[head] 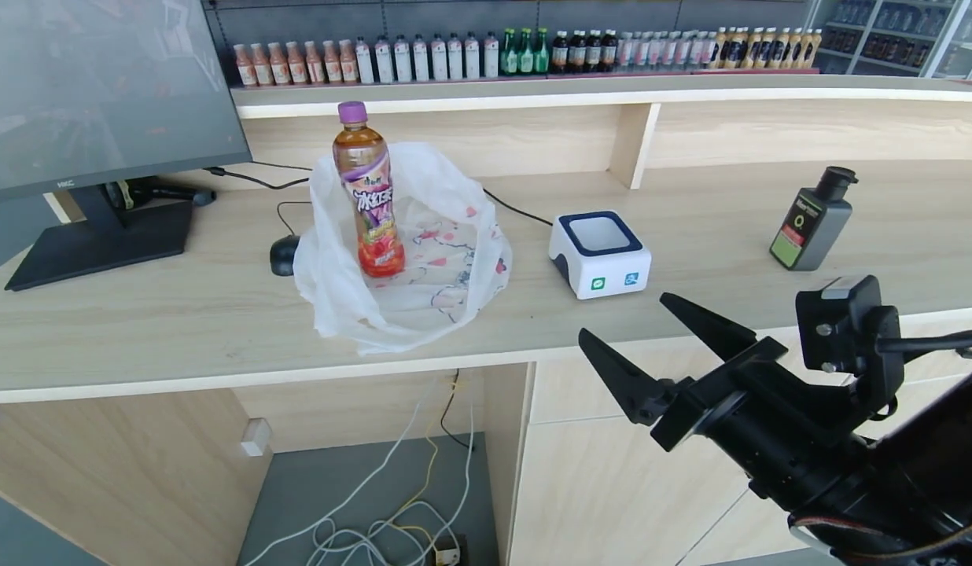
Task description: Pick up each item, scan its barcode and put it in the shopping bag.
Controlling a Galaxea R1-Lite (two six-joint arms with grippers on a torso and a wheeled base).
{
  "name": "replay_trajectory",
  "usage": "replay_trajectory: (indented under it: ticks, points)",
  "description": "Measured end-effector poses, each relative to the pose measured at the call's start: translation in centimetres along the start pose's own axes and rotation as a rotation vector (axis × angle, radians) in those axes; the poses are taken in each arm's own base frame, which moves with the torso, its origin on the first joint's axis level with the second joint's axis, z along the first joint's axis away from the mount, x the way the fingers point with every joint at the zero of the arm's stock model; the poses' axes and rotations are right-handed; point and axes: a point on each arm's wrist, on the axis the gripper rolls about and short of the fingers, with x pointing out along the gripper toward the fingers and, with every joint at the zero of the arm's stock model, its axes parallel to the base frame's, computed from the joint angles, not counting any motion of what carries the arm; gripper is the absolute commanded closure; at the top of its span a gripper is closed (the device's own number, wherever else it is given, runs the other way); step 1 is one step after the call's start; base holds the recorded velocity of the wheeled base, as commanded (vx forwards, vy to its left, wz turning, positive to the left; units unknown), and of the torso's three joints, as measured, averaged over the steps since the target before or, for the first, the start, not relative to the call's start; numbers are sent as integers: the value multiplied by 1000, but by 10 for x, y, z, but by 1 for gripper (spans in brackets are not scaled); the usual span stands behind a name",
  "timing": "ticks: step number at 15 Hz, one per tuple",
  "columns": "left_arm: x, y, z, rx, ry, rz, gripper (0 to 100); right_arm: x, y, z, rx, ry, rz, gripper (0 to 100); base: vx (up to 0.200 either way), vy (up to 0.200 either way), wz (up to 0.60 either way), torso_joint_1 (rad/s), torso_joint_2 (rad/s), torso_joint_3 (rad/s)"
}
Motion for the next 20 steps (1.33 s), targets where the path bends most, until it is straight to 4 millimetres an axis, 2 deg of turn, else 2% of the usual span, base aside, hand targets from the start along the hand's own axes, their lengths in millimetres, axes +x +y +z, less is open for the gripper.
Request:
replay_trajectory:
  ticks: [12, 18, 20]
  points:
    - [0, 0, 0, -1, 0, 0, 0, -9, -11, 20, 5, -71, -40, 0, 0, -200, 0, 3, 2, 3]
    - [0, 0, 0, -2, 0, 0, 0, -1, -12, 21, 5, -84, -49, 0, 0, -200, 0, 2, 2, 3]
    - [0, 0, 0, -2, 1, 0, 0, 5, -11, 18, 4, -80, -49, 0, 0, 0, 0, 0, 0, 0]
